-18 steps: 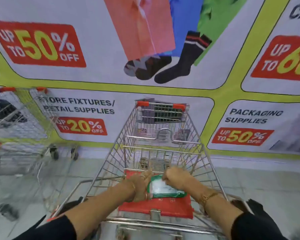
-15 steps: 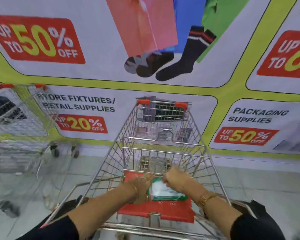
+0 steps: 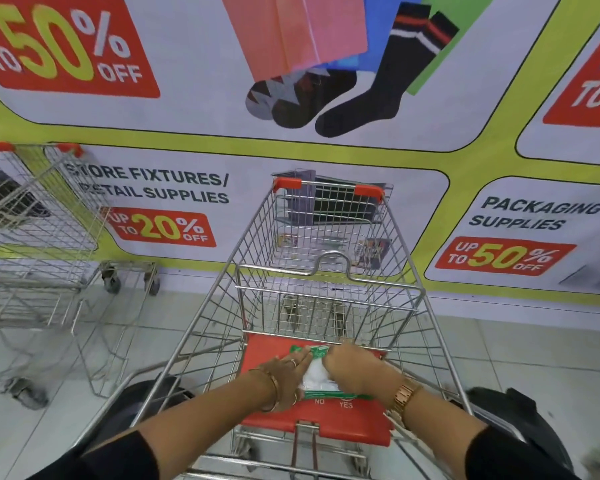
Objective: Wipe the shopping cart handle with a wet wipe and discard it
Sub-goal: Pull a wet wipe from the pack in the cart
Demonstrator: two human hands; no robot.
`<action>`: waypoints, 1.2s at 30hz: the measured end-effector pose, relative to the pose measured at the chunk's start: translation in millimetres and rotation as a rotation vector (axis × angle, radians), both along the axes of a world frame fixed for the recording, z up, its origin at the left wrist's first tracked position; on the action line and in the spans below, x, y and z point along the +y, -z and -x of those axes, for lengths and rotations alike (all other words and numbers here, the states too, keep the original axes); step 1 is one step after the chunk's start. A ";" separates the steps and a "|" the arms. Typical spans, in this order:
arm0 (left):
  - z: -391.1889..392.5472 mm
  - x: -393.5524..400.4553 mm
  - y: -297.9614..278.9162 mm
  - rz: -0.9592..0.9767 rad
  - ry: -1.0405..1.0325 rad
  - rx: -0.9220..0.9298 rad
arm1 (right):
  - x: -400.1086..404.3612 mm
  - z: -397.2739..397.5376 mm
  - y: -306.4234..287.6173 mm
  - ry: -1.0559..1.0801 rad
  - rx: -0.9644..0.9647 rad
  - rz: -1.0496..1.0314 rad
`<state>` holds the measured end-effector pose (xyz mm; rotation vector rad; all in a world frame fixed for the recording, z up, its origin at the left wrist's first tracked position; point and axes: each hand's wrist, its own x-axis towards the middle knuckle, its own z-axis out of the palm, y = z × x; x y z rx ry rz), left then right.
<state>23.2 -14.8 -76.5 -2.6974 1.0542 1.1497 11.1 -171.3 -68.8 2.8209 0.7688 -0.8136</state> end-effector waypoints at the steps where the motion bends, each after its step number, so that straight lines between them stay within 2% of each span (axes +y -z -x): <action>1: -0.3 -0.4 0.5 0.005 -0.001 0.001 | -0.5 0.5 -0.6 -0.006 -0.003 -0.004; 7: -1.0 0.7 3.7 0.020 -0.044 -0.004 | -0.5 0.0 -0.1 0.026 0.023 -0.021; 13: -0.8 0.1 1.4 0.019 -0.047 0.004 | -7.3 -2.7 4.8 0.122 -0.027 -0.124; 24: -2.1 1.0 7.4 0.026 -0.054 0.020 | -3.6 0.8 11.9 0.039 -0.076 -0.043; 36: -1.6 0.7 10.6 0.018 -0.049 0.009 | -12.1 -4.3 10.5 0.166 0.007 -0.171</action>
